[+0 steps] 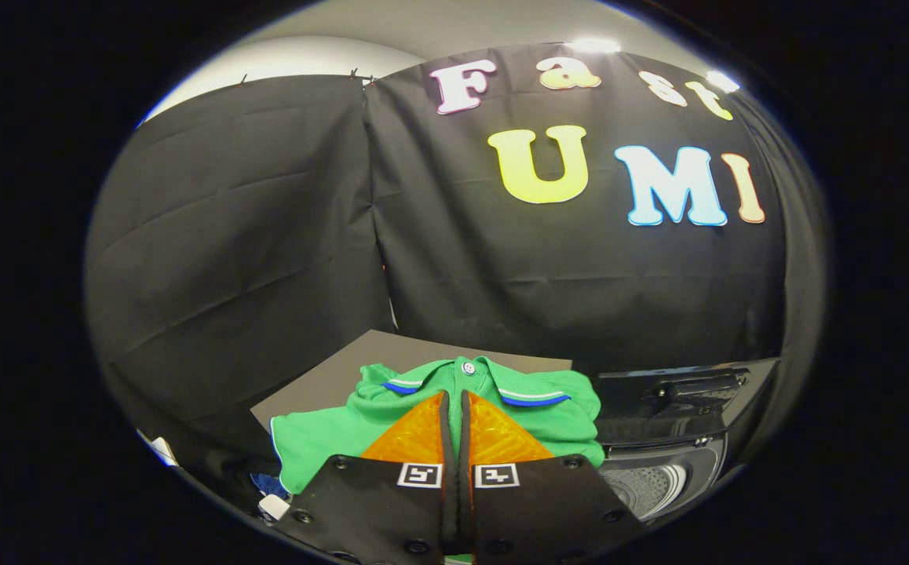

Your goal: Put the clothes into the washing machine and then close the washing machine lid.

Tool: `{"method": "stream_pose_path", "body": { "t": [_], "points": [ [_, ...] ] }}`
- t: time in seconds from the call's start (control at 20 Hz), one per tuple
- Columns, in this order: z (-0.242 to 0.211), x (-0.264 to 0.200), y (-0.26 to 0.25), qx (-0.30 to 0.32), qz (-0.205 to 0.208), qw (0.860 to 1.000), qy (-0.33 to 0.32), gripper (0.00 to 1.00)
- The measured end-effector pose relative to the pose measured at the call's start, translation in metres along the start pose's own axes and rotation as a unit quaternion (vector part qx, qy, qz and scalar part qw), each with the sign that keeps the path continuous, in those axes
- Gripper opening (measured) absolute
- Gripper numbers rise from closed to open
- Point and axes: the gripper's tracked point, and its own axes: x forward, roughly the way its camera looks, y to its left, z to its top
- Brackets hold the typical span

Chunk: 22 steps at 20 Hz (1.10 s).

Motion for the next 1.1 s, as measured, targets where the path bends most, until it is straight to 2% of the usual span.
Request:
{"method": "stream_pose_path", "body": {
  "t": [1.1],
  "points": [
    [-0.01, -0.072, -0.169, 0.054, -0.109, 0.992, -0.02, 0.01]
  ]
}}
